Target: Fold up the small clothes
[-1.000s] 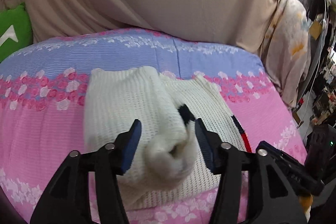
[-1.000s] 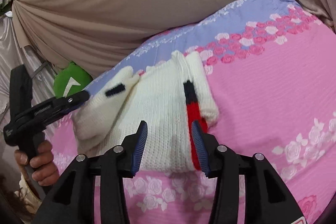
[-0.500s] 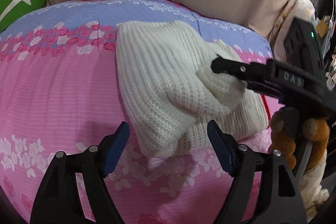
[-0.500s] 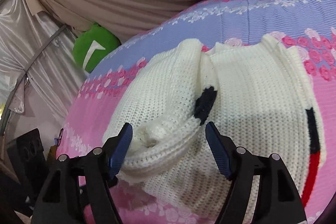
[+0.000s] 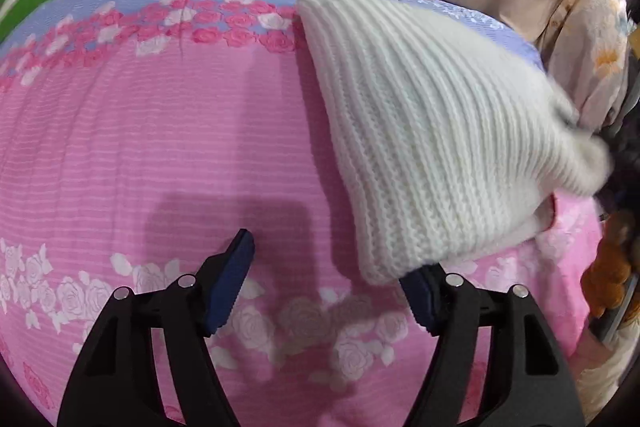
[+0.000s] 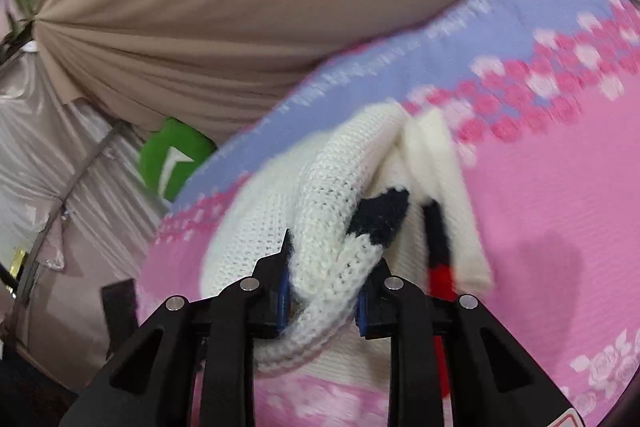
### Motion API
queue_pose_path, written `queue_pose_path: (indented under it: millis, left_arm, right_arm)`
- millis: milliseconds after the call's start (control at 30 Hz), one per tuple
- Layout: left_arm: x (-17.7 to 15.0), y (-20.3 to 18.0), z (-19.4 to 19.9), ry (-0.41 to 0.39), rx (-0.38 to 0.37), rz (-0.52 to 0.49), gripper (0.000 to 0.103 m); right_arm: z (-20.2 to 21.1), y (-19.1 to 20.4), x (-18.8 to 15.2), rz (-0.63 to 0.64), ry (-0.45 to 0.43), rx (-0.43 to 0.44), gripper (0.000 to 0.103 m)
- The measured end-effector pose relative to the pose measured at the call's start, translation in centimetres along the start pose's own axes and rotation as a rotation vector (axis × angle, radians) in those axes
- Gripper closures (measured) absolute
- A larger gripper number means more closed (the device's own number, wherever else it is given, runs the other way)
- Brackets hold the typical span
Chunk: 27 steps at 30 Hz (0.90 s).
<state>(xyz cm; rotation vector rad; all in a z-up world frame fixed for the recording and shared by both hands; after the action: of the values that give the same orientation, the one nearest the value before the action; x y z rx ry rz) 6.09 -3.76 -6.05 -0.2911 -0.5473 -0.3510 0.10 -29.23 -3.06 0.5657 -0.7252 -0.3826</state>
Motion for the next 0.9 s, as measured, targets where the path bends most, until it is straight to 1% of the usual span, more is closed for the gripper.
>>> queue_pose_path:
  millis: [33,67,100,133,167,200,233,267,300,367,400,433,467,500,533,567,600,667,700,733,767,800,833,867,900]
  left_arm:
    - [0.0,-0.5,-0.3,0.004,0.033,-0.035,0.035]
    - [-0.1,-0.8,-0.4,0.005,0.054,-0.051,0.035]
    - [-0.1,-1.0,-0.4,0.008,0.06,-0.056,0.035]
    - [-0.2,-1.0,-0.2,0.011,0.047,-0.055,0.036]
    - [-0.2,-1.0,0.2,0.011,0.035,-0.052,0.036]
    - [-0.3,-0.8,0.8,0.005,0.023,-0.051,0.037]
    - [-0.4,-0.7,1.8,-0.007,0.001,-0.053,0.037]
    - [-0.6,-0.5,2.9,-0.021,-0.026,-0.053,0.037]
    - [-0.7,-0.3,3.7,-0.031,-0.046,-0.051,0.036]
    - [-0.3,-0.3,5.8,-0.073,-0.084,-0.031,0.035]
    - [0.2,-0.2,6.5,-0.095,-0.094,-0.019,0.033]
    - [0.8,-0.5,7.2,-0.12,-0.107,-0.005,0.032]
    - [1.5,-0.7,7.6,-0.14,-0.124,0.001,0.032]
    - [2.2,-1.1,7.7,-0.15,-0.136,0.003,0.032]
    - [3.1,-1.5,7.3,-0.151,-0.142,0.007,0.032]
    - [3.6,-2.0,7.0,-0.15,-0.146,0.004,0.032]
    - [4.2,-2.6,6.7,-0.151,-0.142,-0.008,0.032]
    - [4.5,-3.5,6.5,-0.155,-0.122,-0.039,0.032]
    - [4.8,-4.0,6.2,-0.158,-0.116,-0.057,0.032]
    - [4.9,-4.5,5.8,-0.157,-0.107,-0.075,0.032]
    - [5.0,-4.6,5.0,-0.147,-0.097,-0.085,0.032]
    - [4.8,-4.7,4.1,-0.128,-0.089,-0.084,0.032]
    - [4.5,-4.8,2.7,-0.092,-0.088,-0.08,0.032]
    - [4.2,-4.8,1.5,-0.06,-0.09,-0.074,0.031]
    - [3.7,-4.7,0.4,-0.026,-0.093,-0.066,0.03]
  right_arm:
    - [-0.4,-0.9,-0.9,-0.021,-0.008,0.034,0.08]
    - [0.0,-0.9,-1.0,-0.029,-0.025,0.055,0.078]
    - [0.7,-0.6,-1.0,-0.027,-0.03,0.053,0.074]
    - [1.6,-0.3,-0.7,-0.015,-0.057,0.029,0.073]
    - [2.5,0.1,-0.2,0.006,-0.097,-0.005,0.065]
    - [3.4,0.4,0.3,0.032,-0.132,-0.048,0.06]
    - [4.2,1.0,0.9,0.068,-0.16,-0.085,0.059]
    - [4.6,1.6,1.3,0.096,-0.167,-0.089,0.056]
    - [4.7,1.9,1.6,0.112,-0.163,-0.081,0.053]
    - [4.0,2.6,1.9,0.137,-0.14,-0.053,0.05]
    - [2.9,3.0,1.9,0.144,-0.11,-0.034,0.048]
    - [2.1,2.8,2.0,0.151,-0.087,-0.028,0.047]
    - [0.7,2.7,2.1,0.162,-0.066,-0.035,0.047]
    - [-0.6,2.6,2.2,0.176,-0.053,-0.063,0.047]
    - [-1.6,2.7,2.2,0.192,-0.044,-0.097,0.053]
    - [-1.9,2.9,2.6,0.213,-0.04,-0.119,0.076]
    - [-1.1,3.6,3.1,0.216,-0.056,-0.067,0.087]
    - [2.4,5.3,4.6,0.209,-0.148,0.062,0.089]
    - [4.2,5.5,5.4,0.208,-0.194,0.092,0.089]
    - [5.5,5.3,6.0,0.198,-0.217,0.101,0.089]
    - [5.9,4.5,6.3,0.18,-0.226,0.091,0.089]
    - [5.2,2.6,6.5,0.15,-0.214,0.034,0.089]
    - [3.9,0.8,6.4,0.139,-0.18,-0.039,0.089]
    - [1.9,-1.4,5.9,0.132,-0.119,-0.12,0.089]
    - [0.1,-3.2,5.1,0.111,-0.06,-0.167,0.088]
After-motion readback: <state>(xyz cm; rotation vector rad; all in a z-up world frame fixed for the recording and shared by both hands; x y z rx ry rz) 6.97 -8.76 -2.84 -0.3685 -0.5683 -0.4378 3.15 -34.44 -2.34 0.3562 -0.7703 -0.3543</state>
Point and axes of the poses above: each gripper's, at about its wrist camera, not at the fingertips, and z roughly against the way its jaws point, y to its left, x to its top, the point moved 8 cm from there along -z, roughly the way its jaws point, and after that the axes turned 2 degrees about y, right-handed, at the moved point
